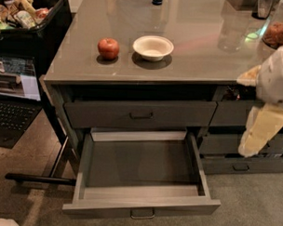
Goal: Close middle drawer
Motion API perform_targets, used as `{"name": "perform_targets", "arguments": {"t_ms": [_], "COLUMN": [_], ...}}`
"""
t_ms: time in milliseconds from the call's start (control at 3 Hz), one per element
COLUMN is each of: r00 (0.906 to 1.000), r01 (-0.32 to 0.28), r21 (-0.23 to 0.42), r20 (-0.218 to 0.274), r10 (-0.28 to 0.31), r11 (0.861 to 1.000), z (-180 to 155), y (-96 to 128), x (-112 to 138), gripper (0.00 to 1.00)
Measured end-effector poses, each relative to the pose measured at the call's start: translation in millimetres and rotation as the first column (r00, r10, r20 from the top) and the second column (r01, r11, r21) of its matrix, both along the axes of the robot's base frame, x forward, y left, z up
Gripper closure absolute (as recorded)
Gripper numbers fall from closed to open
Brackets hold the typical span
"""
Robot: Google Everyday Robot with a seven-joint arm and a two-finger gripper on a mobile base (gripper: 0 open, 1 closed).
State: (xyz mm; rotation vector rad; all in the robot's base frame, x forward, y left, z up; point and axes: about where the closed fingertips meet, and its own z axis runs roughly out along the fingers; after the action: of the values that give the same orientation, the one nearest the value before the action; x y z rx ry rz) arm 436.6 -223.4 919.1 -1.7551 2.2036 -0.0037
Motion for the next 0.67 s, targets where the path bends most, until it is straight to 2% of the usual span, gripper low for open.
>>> {"name": "perform_targets", "arguments": {"t_ms": [333, 667], "r00": [0.9989, 0.9973], "r01": [-0.005, 0.009], "r21": [0.067, 0.149], "r20": [-0.046, -0.074], "r10": [0.008, 0.002], "r11": [0.998, 0.989], "z": [-70.9, -142.6], "y": [-8.6, -13.1], "x": [-14.4, -37.2], "gripper": [0.0, 0.0]}}
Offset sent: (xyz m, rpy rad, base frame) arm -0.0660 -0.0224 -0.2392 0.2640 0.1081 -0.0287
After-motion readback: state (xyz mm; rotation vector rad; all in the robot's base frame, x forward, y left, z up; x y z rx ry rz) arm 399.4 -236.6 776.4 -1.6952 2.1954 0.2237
